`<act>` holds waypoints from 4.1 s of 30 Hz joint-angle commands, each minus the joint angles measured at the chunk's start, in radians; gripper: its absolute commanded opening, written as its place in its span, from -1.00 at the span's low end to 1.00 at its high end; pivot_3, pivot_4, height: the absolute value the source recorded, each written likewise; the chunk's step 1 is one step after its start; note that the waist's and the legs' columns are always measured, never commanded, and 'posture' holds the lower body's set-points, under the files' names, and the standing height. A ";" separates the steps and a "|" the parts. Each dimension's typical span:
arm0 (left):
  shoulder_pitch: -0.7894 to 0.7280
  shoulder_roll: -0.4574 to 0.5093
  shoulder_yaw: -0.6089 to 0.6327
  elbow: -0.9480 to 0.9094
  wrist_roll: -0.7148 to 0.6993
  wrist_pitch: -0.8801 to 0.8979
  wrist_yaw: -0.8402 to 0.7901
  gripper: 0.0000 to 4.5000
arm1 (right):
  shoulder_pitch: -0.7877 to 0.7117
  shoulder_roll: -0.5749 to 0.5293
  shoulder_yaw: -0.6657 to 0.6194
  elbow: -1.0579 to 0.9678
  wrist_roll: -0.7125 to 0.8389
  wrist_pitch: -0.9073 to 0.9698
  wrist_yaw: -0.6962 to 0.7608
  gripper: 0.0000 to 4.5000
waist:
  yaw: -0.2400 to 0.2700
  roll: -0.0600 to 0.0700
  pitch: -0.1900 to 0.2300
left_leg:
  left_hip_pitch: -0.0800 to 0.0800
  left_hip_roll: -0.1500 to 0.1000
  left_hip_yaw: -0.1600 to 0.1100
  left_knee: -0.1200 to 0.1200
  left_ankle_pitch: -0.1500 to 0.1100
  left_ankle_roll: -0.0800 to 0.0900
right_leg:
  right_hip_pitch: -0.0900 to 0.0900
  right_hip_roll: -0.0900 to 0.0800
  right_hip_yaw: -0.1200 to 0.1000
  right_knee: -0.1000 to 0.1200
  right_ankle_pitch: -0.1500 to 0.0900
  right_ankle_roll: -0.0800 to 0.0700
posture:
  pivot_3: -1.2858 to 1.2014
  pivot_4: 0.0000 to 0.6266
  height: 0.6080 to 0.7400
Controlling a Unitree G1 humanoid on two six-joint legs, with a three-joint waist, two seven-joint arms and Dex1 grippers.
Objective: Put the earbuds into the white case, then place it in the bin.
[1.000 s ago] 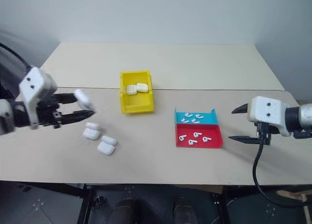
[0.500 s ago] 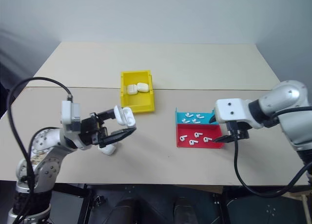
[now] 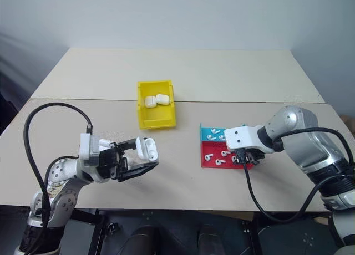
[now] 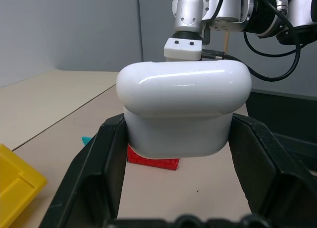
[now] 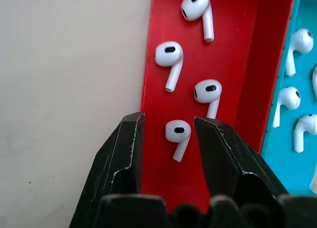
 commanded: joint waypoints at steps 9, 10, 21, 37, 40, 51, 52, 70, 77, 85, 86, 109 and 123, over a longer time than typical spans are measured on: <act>0.000 0.028 -0.015 -0.024 0.002 -0.036 0.004 0.23 | -0.029 0.029 0.005 0.059 -0.084 -0.060 0.000 -0.11 | 0.000 0.000 0.000 | 0.000 0.000 0.000 0.000 0.000 0.000 | 0.000 0.000 0.000 0.000 0.000 0.000 | 0.03 -0.52 1.00; 0.000 0.031 -0.015 -0.025 0.001 -0.035 0.004 0.23 | -0.028 0.031 0.004 0.062 -0.086 -0.062 0.002 -0.11 | 0.000 0.000 0.000 | 0.000 0.000 0.000 0.000 0.000 0.000 | 0.000 0.000 0.000 0.000 0.000 0.000 | 0.03 -0.52 1.00; -0.010 0.051 -0.014 -0.029 -0.008 -0.025 0.013 0.23 | -0.028 0.057 0.012 0.096 -0.119 -0.092 0.008 -0.11 | 0.000 0.000 0.000 | 0.000 0.000 0.000 0.000 0.000 0.000 | 0.000 0.000 0.000 0.000 0.000 0.000 | 0.03 -0.52 1.00; -0.023 0.071 -0.013 -0.027 -0.013 -0.014 0.020 0.23 | -0.029 0.080 0.010 0.125 -0.138 -0.118 0.008 -0.11 | -0.001 0.000 0.000 | 0.000 0.000 0.000 0.000 0.000 0.000 | 0.000 0.000 0.000 0.000 0.000 0.000 | 0.03 -0.52 1.00; -0.026 0.075 -0.014 -0.024 -0.014 -0.015 0.024 0.23 | -0.027 0.075 0.014 0.134 -0.147 -0.135 0.005 -0.11 | -0.001 0.000 0.000 | 0.000 0.000 0.000 0.000 0.000 0.000 | 0.000 0.000 0.000 0.000 0.000 0.000 | 0.03 -0.52 1.00; -0.033 0.074 -0.023 -0.019 -0.008 -0.017 0.026 0.23 | -0.040 0.073 0.013 0.161 -0.160 -0.162 0.009 -0.11 | -0.001 0.000 0.000 | 0.000 0.000 0.000 0.000 0.000 0.000 | 0.000 0.000 0.000 0.000 0.000 0.000 | 0.03 -0.52 1.00; -0.034 0.074 -0.024 -0.019 -0.008 -0.016 0.026 0.23 | -0.040 0.072 0.012 0.163 -0.159 -0.163 0.010 -0.11 | -0.001 0.000 0.000 | 0.000 0.000 0.000 0.000 0.000 0.000 | 0.000 0.000 0.000 0.000 0.000 0.000 | 0.03 -0.52 1.00; -0.036 0.079 -0.035 -0.021 0.001 -0.015 0.033 0.23 | -0.028 0.064 0.004 0.164 -0.152 -0.192 0.027 -0.11 | -0.001 0.000 0.000 | 0.000 0.000 0.000 0.000 0.000 0.000 | 0.000 0.000 0.000 0.000 0.000 0.000 | 0.03 -0.52 1.00; -0.036 0.082 -0.039 -0.014 0.009 -0.019 0.031 0.23 | -0.029 0.064 0.009 0.183 -0.168 -0.209 0.014 -0.11 | -0.001 0.000 0.000 | 0.000 0.000 0.000 0.000 0.000 0.000 | 0.000 0.000 0.000 0.000 0.000 0.000 | 0.03 -0.52 1.00; -0.037 0.085 -0.041 -0.017 0.011 -0.014 0.035 0.23 | -0.030 0.066 0.006 0.185 -0.168 -0.217 0.013 -0.37 | -0.001 0.000 0.000 | 0.000 0.000 0.000 0.000 0.000 0.000 | 0.000 0.000 0.000 0.000 0.000 0.000 | 0.03 -0.52 1.00; -0.037 0.086 -0.042 -0.018 0.009 -0.012 0.035 0.23 | -0.030 0.064 0.006 0.186 -0.166 -0.219 0.016 -0.37 | -0.001 0.000 0.000 | 0.000 0.000 0.000 0.000 0.000 0.000 | 0.000 0.000 0.000 0.000 0.000 0.000 | 0.03 -0.52 1.00; -0.060 0.071 -0.037 -0.015 -0.020 -0.003 0.040 0.23 | -0.031 0.067 -0.009 0.170 -0.165 -0.200 0.003 -0.53 | -0.001 0.000 0.000 | 0.000 0.000 0.000 0.000 0.000 0.000 | 0.001 0.000 0.000 0.000 0.000 0.000 | 0.03 -0.52 1.00; -0.245 -0.016 -0.058 0.066 -0.172 0.055 -0.035 0.23 | 0.104 0.085 -0.646 -0.303 0.421 0.232 -0.115 -0.53 | 0.006 0.000 0.000 | 0.000 0.000 -0.002 0.000 0.000 0.000 | 0.001 0.000 -0.002 -0.001 0.000 0.000 | 0.03 -0.52 1.00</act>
